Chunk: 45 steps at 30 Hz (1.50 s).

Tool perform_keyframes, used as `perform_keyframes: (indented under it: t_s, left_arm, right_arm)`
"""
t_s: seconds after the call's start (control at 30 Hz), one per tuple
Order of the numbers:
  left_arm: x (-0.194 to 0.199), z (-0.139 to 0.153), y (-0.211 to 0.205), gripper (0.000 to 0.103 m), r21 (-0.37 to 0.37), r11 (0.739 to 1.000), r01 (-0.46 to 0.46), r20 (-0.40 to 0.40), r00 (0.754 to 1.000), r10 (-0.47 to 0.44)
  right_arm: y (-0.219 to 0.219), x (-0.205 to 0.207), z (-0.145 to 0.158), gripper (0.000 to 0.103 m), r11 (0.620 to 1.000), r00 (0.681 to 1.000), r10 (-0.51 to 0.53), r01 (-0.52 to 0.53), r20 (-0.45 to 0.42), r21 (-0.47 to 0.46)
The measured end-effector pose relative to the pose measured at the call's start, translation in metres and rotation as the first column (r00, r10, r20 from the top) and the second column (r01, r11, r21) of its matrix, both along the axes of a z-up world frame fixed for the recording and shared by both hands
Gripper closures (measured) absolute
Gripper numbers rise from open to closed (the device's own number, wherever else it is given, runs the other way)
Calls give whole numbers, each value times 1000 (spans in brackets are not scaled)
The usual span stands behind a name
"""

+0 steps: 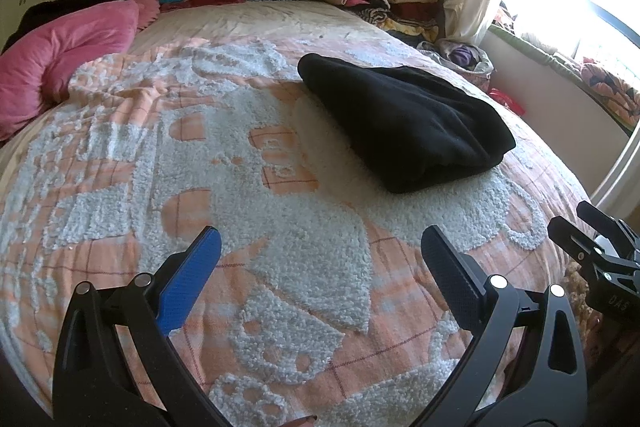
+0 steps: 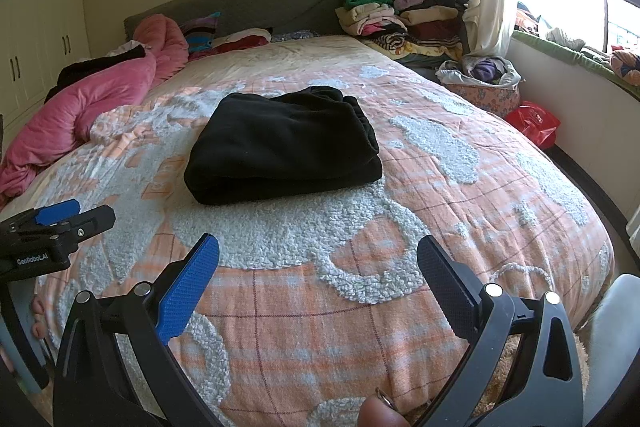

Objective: Fold small clothes

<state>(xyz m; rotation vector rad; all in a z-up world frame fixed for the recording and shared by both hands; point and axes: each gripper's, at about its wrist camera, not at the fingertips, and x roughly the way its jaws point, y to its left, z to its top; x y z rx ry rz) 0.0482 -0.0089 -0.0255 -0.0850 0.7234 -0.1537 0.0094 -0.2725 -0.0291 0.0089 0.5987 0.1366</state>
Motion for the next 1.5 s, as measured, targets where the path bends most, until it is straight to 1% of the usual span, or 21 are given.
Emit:
perform_keyframes:
  t_s: [0.6, 1.0, 1.03, 1.1, 1.2, 1.23, 1.27, 1.3, 1.33, 1.37, 1.4, 1.43, 1.47, 1.5]
  left_arm:
    - [0, 0, 0, 9, 0, 1000, 2, 0, 1000, -2]
    - [2, -3, -5, 9, 13, 1000, 11, -22, 1000, -11]
    - [2, -3, -6, 9, 32, 999, 6, -22, 1000, -6]
    - [3, -4, -6, 9, 37, 999, 9, -24, 1000, -8]
    - [7, -7, 3, 9, -4, 1000, 11, -56, 998, -11]
    - [10, -6, 12, 9, -11, 1000, -14, -63, 998, 13]
    - [14, -5, 23, 9, -15, 999, -40, -74, 996, 38]
    - [22, -1, 43, 9, -28, 997, -77, -93, 993, 74]
    - [28, 2, 61, 9, -40, 993, -109, -103, 989, 105]
    - [36, 7, 81, 9, -54, 988, -147, -114, 983, 140]
    - [43, 12, 111, 9, -78, 975, -207, -126, 972, 196]
    - [50, 18, 150, 9, -105, 954, -282, -135, 954, 267]
    - [56, 21, 187, 9, -101, 930, -355, -134, 931, 341]
    - [60, 22, 212, 9, -72, 909, -410, -129, 908, 399]
  right_arm:
    - [-1, -2, 3, 4, 1000, 1000, -2, 2, 5, -2]
    - [-3, -3, 5, 4, 1000, 1000, -9, 9, 3, 5]
    - [-6, -4, 6, 4, 1000, 1000, -14, 14, 3, 17]
    - [-12, -6, 8, 4, 999, 999, -36, 36, 0, 41]
    - [-40, -8, 16, 4, 987, 992, -128, 128, -4, 97]
    - [-54, -10, 20, 4, 979, 985, -172, 171, 2, 114]
    - [-76, -13, 25, 4, 965, 973, -232, 229, 9, 131]
    - [-103, -16, 31, 4, 942, 950, -310, 305, 17, 137]
    - [-119, -19, 34, 4, 926, 934, -357, 351, 22, 136]
    - [-151, -23, 36, 4, 892, 897, -441, 435, 23, 124]
    - [-181, -27, 35, 4, 852, 856, -516, 512, 14, 108]
    - [-210, -31, 33, 4, 809, 812, -584, 581, 2, 91]
    - [-247, -37, 27, 4, 745, 748, -664, 662, -12, 75]
    - [-281, -44, 19, 4, 679, 681, -732, 732, -32, 62]
